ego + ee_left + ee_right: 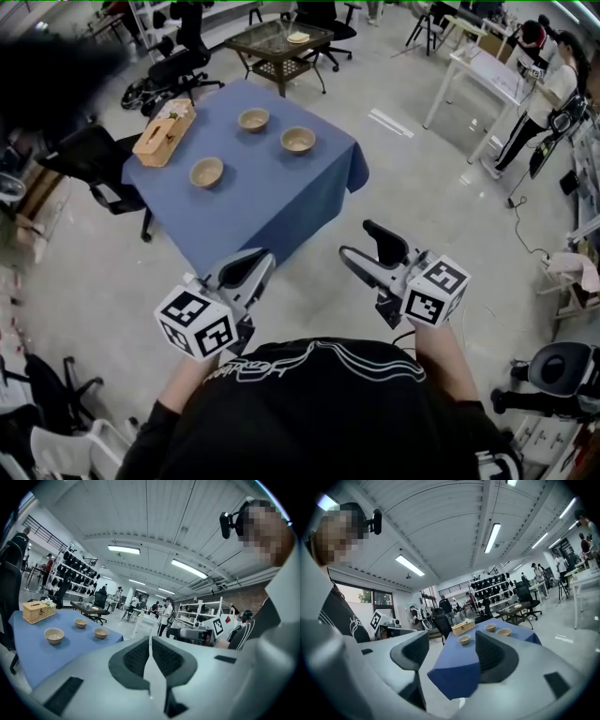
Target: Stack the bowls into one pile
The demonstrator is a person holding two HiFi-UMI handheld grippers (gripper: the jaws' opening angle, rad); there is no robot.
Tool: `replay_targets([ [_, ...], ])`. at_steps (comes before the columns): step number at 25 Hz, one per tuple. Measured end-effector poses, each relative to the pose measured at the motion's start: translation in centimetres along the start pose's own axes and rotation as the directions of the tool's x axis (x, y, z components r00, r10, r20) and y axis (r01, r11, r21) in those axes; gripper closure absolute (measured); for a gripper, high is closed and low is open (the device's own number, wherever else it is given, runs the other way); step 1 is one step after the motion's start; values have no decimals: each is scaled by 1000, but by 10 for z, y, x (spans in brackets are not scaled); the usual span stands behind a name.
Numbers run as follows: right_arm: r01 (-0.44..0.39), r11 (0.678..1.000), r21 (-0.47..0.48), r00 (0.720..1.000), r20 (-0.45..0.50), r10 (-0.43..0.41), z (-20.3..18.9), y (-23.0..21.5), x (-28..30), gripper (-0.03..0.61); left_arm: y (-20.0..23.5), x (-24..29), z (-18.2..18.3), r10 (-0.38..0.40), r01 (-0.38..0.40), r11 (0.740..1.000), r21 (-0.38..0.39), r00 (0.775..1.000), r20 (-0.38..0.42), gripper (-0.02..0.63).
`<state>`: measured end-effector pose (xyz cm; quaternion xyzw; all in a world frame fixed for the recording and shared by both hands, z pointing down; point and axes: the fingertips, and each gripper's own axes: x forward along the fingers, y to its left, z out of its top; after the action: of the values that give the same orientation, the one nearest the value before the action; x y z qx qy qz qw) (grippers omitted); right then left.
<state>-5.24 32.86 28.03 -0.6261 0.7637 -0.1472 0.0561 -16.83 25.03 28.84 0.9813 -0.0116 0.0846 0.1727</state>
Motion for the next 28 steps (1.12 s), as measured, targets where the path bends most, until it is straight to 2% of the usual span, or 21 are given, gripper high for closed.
replay_targets([
  [12,5,1000,21,999,-36,-4,2,-52,43,272,54,34,8,38,-38,999,-38,999,-5,575],
  [20,3,999,48,999,-46,0,20,-113,102,273,120,87,33,39,-40,997,-64,999,-13,575],
  [28,6,998,68,996,-85,-1,46,-191,170,273,201,153,74,44,-46,996,-82,999,-22,575],
])
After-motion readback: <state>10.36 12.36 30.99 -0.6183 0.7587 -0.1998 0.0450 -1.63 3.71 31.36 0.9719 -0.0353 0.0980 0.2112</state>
